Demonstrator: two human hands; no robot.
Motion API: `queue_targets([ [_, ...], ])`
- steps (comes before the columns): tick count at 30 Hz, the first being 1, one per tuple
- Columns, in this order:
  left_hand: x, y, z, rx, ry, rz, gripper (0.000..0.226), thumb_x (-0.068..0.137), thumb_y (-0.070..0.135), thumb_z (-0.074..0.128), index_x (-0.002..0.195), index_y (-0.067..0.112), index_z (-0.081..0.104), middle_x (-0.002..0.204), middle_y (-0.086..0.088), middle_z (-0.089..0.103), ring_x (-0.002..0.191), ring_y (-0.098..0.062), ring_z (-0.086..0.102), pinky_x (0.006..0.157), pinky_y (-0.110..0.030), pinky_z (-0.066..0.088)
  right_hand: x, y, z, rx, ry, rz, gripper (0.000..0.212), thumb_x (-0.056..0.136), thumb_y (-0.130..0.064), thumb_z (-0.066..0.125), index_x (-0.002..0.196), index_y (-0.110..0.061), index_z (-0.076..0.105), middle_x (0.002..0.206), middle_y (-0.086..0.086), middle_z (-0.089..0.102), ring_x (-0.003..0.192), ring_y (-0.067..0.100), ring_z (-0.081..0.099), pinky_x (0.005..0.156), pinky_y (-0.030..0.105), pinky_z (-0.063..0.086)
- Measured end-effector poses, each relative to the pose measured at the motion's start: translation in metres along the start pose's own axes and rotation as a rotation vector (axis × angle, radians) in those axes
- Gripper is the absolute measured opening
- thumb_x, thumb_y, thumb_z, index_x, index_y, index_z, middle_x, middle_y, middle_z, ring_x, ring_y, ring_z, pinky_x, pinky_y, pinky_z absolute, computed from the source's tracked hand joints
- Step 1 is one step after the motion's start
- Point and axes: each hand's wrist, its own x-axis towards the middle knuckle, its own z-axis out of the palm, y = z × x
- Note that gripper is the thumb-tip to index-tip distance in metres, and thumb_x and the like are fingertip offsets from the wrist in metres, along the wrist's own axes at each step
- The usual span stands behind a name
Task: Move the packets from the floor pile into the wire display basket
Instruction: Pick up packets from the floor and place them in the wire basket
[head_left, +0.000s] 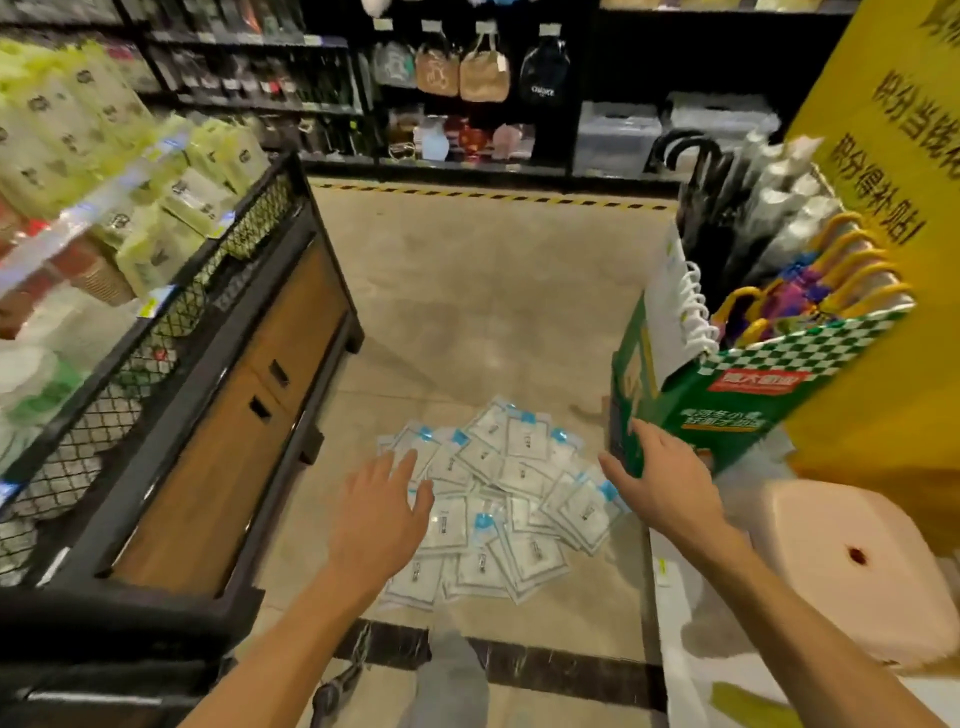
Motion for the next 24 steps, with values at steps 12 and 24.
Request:
queue_targets([
  [12, 0.176, 0.045, 0.054, 0.044, -0.201, 0.24, 0.078, 0.094, 0.059, 0.008, 0.159, 0.025, 0.034, 0.164, -0.004, 0.035, 0.152, -0.023, 0.03, 0.126, -0.046, 0.019, 0.062, 0.048, 0.055, 0.063, -0.026, 0.383, 0.078, 0.097, -0.062, 0.052, 0.157, -0.013, 0.038, 0.161, 0.007, 0.042, 0.149, 0.025, 0.038, 0.119, 0.04, 0.034],
  [24, 0.335, 0.118, 0.273, 0.115, -0.294, 0.416, 0.076, 0.097, 0.059, 0.008, 0.159, 0.023, 0.033, 0.166, -0.005, 0.029, 0.155, -0.024, 0.025, 0.126, -0.046, 0.014, 0.168, 0.174, 0.252, 0.096, -0.001, 0.548, 0.089, 0.097, -0.073, 0.032, 0.159, -0.009, 0.034, 0.165, 0.013, 0.034, 0.153, 0.028, 0.029, 0.125, 0.046, 0.027],
])
